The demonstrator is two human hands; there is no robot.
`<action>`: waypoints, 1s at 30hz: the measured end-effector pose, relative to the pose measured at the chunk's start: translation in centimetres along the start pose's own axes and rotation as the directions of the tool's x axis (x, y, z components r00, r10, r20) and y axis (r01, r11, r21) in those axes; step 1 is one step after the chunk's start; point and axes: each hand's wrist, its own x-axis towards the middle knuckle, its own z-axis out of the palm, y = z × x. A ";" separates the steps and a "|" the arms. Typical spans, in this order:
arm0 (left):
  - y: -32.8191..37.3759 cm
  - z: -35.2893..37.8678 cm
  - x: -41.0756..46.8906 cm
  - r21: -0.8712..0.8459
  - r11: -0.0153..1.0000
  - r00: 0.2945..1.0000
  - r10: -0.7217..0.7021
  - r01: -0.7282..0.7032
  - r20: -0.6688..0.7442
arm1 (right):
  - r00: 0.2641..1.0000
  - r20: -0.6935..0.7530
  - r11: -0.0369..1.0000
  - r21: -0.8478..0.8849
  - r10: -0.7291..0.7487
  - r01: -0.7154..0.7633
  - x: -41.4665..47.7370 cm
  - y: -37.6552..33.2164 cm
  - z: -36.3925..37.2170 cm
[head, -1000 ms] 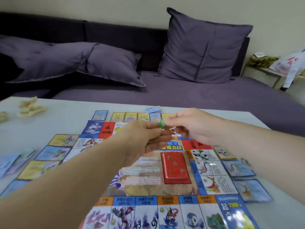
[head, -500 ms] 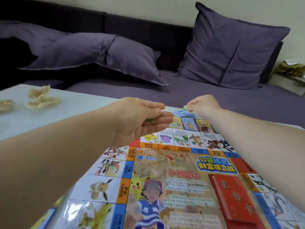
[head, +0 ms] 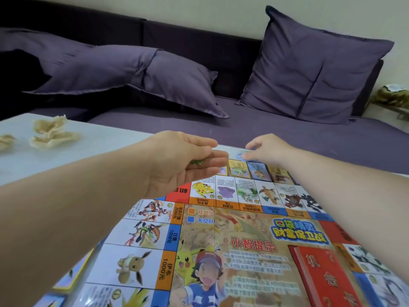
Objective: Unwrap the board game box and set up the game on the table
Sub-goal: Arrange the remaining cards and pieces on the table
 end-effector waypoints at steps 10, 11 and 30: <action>0.2 -0.3 0.5 0.005 1.000 1.000 0.014 -0.014 -0.023 | 0.998 -0.063 1.000 0.018 0.004 -0.003 0.3 0.4 0.4; 0.2 -0.3 0.5 0.005 1.000 1.000 0.015 -0.015 -0.022 | 0.998 -0.067 1.000 0.013 0.005 -0.004 0.3 0.4 0.4; 1.0 2.1 -8.0 -0.049 0.999 0.992 -0.018 0.013 -0.123 | 0.943 0.149 0.910 0.341 -0.298 0.234 -14.1 -9.4 -7.1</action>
